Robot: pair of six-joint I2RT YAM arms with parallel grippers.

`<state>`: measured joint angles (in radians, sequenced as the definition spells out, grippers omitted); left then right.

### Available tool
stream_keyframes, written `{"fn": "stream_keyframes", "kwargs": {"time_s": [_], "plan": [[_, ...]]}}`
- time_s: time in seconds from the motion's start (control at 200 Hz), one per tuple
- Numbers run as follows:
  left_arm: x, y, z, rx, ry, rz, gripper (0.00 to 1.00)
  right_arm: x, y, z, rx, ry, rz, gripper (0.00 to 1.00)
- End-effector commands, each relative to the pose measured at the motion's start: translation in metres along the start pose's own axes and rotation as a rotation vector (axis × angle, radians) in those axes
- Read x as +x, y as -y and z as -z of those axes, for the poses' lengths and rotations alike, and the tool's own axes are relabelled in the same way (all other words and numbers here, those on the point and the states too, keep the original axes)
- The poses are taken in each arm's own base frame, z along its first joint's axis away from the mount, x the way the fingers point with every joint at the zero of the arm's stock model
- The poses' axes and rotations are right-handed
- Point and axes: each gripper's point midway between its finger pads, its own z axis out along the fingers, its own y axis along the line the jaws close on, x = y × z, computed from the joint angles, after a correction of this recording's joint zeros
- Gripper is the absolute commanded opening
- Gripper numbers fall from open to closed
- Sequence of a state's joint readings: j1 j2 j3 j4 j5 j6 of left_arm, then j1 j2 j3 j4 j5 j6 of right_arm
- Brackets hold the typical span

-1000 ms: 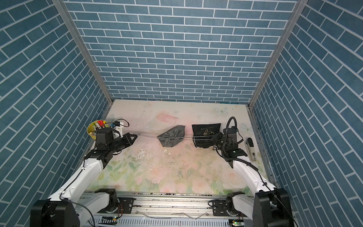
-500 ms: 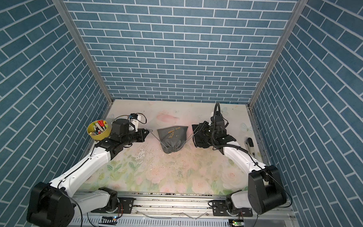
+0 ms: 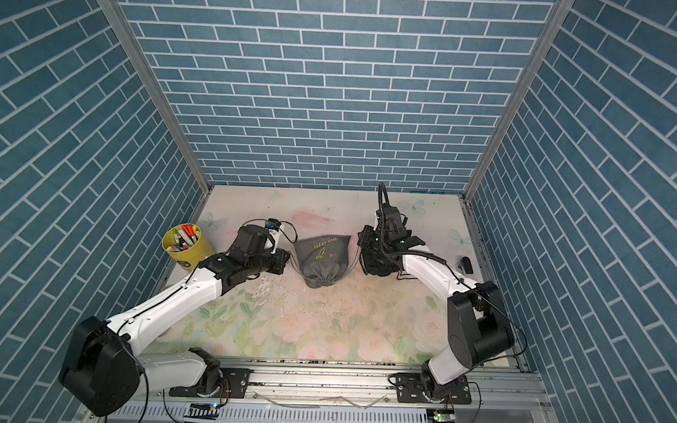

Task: Pack away hair dryers
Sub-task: Place the drawstrings on both sides at the center of the board.

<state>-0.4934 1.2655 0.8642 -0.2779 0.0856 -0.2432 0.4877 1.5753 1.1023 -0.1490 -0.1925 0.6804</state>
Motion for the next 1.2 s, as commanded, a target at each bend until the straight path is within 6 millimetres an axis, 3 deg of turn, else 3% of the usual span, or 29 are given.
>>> {"fn": "stream_keyframes", "kwargs": {"time_s": [0.0,0.09,0.165,0.26,0.52,0.67,0.795,0.855,1.045,1.195], "plan": [[0.0,-0.001,0.0,-0.037,0.0,-0.024,0.45,0.009,0.001,0.003,0.026,-0.05,0.067,0.25],[0.001,-0.007,0.004,-0.079,0.009,-0.034,0.65,0.002,0.002,0.013,0.048,-0.01,0.11,0.48],[0.0,-0.017,0.011,-0.131,0.028,-0.037,0.76,-0.004,0.005,0.025,0.078,0.03,0.154,0.62],[-0.001,-0.024,0.019,-0.17,0.055,-0.038,0.99,-0.01,0.013,0.039,0.138,0.072,0.214,0.69],[-0.003,-0.051,0.038,-0.334,0.074,-0.051,1.0,-0.034,0.037,0.082,0.32,0.223,0.348,0.77],[-0.005,-0.057,0.054,-0.371,0.098,-0.066,1.0,-0.047,0.064,0.102,0.423,0.332,0.396,0.79],[0.002,-0.041,0.055,-0.262,0.082,-0.105,1.0,-0.054,0.106,0.12,0.519,0.439,0.367,0.79],[0.014,-0.022,0.049,-0.144,0.034,-0.139,0.99,-0.057,0.121,0.128,0.542,0.494,0.365,0.79],[0.055,0.04,0.039,0.248,-0.166,-0.18,0.99,-0.053,0.143,0.139,0.543,0.555,0.37,0.81],[0.073,0.054,0.034,0.33,-0.325,-0.114,0.96,-0.053,0.157,0.136,0.555,0.525,0.329,0.81]]}}
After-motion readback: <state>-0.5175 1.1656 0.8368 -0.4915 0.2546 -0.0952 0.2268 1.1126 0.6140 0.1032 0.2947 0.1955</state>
